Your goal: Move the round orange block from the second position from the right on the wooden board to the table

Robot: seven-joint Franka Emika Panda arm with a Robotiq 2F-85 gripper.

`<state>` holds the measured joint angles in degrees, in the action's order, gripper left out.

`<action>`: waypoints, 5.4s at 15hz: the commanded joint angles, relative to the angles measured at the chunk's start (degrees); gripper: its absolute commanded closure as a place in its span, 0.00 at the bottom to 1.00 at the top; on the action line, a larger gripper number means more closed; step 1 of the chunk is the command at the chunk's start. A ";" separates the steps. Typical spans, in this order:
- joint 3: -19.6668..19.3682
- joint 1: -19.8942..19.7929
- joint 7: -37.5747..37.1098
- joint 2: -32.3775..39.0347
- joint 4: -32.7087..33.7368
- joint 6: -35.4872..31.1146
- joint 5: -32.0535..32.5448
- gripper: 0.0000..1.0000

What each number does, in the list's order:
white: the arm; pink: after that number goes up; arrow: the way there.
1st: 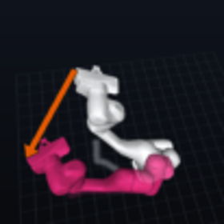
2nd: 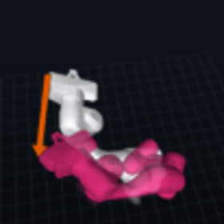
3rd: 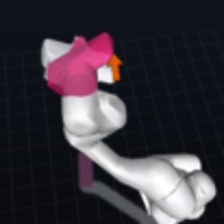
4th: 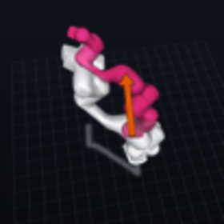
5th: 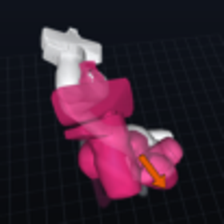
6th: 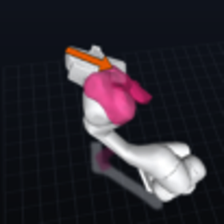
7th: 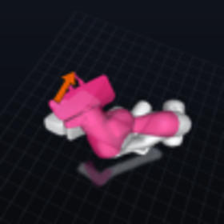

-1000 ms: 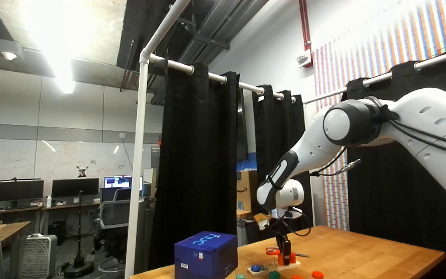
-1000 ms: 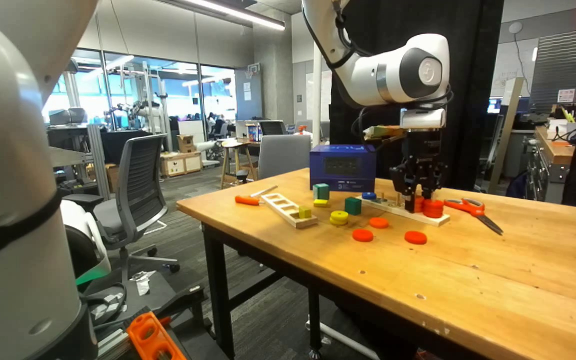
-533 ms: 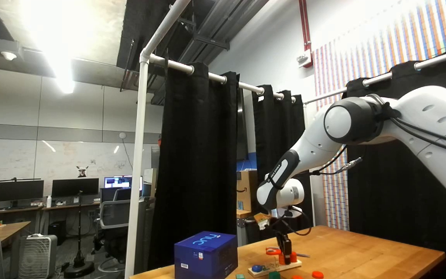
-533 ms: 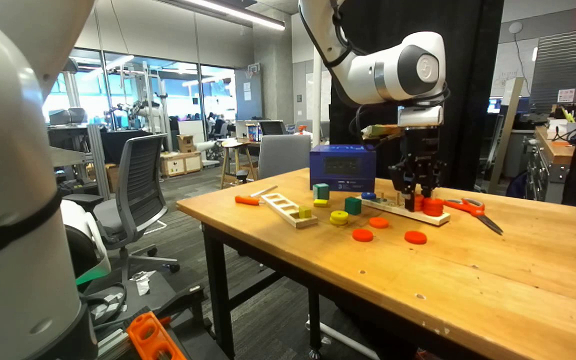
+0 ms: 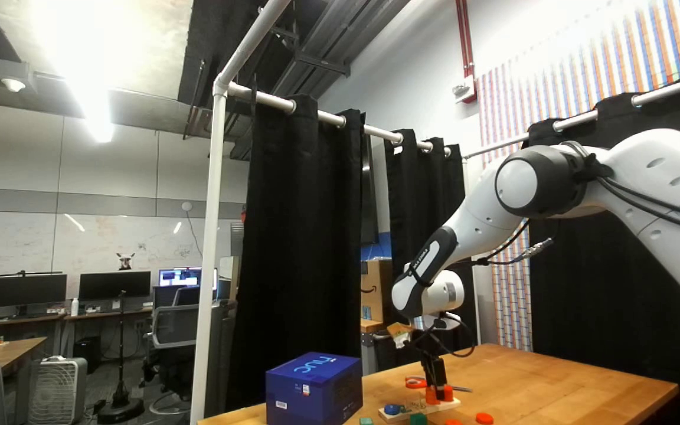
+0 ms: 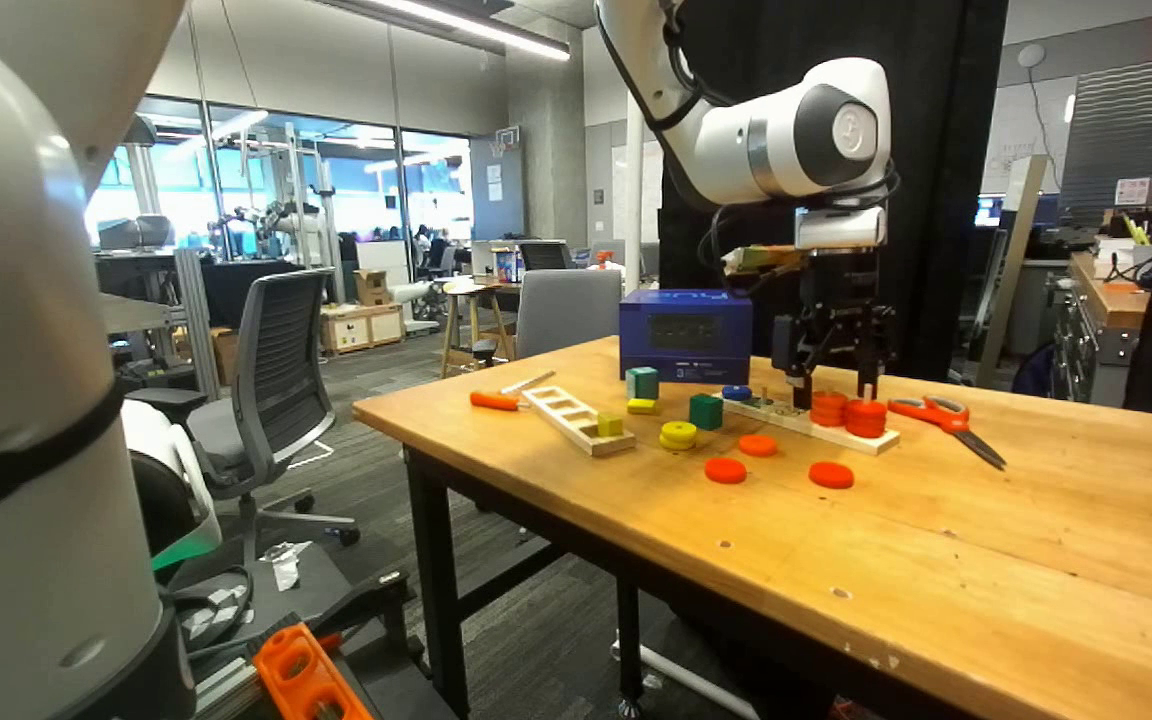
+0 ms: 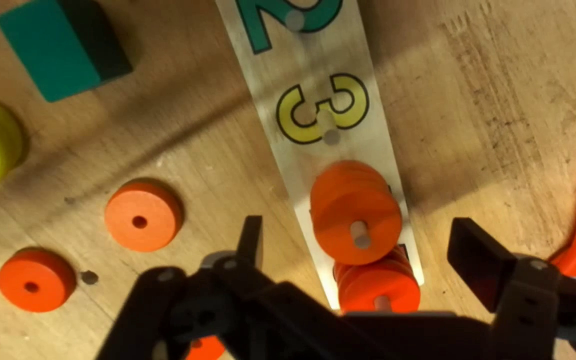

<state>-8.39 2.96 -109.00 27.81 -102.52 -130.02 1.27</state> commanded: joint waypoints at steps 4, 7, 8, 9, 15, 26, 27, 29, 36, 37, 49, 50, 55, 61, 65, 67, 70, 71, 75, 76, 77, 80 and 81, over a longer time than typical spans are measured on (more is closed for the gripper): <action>-0.58 0.79 -1.52 -2.14 -1.70 -1.25 1.37 0.00; -0.71 0.93 -1.68 -2.17 -1.65 -1.11 1.76 0.34; -0.72 0.92 -1.67 -2.22 -1.70 -1.14 1.81 0.42; -0.74 0.92 -1.71 -2.26 -1.76 -1.21 1.89 0.51; -0.78 0.98 -1.73 -2.78 -2.04 -1.15 2.33 0.83; -0.27 1.51 -2.32 -10.62 -7.15 0.12 4.12 0.83; -0.13 1.44 -2.31 -11.88 -7.96 0.27 4.27 0.83; 0.18 1.33 -2.02 -14.40 -9.55 1.07 4.80 0.83; 2.41 -0.23 0.51 -24.10 -19.99 4.19 3.27 0.81; 2.65 -0.50 0.67 -25.17 -21.75 3.97 2.96 0.81; 2.78 -4.31 5.25 -26.85 -37.55 -9.36 -1.80 0.81; 2.64 -4.69 5.74 -26.77 -38.29 -10.23 -2.21 0.81; 2.08 -6.54 8.32 -26.28 -40.27 -12.54 -3.61 0.81; 1.62 -8.02 11.37 -24.97 -40.71 -14.44 -5.44 0.81; 1.46 -8.49 12.89 -24.49 -40.95 -15.09 -6.90 0.71; 1.48 -8.59 13.72 -24.49 -41.15 -15.55 -7.85 0.33; 1.51 -8.56 14.64 -24.65 -41.30 -15.40 -8.82 0.10; 1.54 -8.53 15.16 -25.15 -41.44 -15.02 -8.99 0.03; 1.62 -8.16 16.92 -30.93 -42.53 -10.53 -5.83 0.00; 1.80 -7.97 17.06 -33.77 -43.18 -9.16 -3.63 0.00; 2.18 -7.95 18.05 -36.13 -43.55 -7.77 -2.24 0.00; 4.24 -7.71 24.17 -44.64 -43.78 -0.34 -0.26 0.00; 5.07 -7.45 26.43 -47.41 -43.58 2.75 -0.78 0.00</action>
<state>-5.13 -4.99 -87.96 -9.03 -143.69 -133.89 -0.11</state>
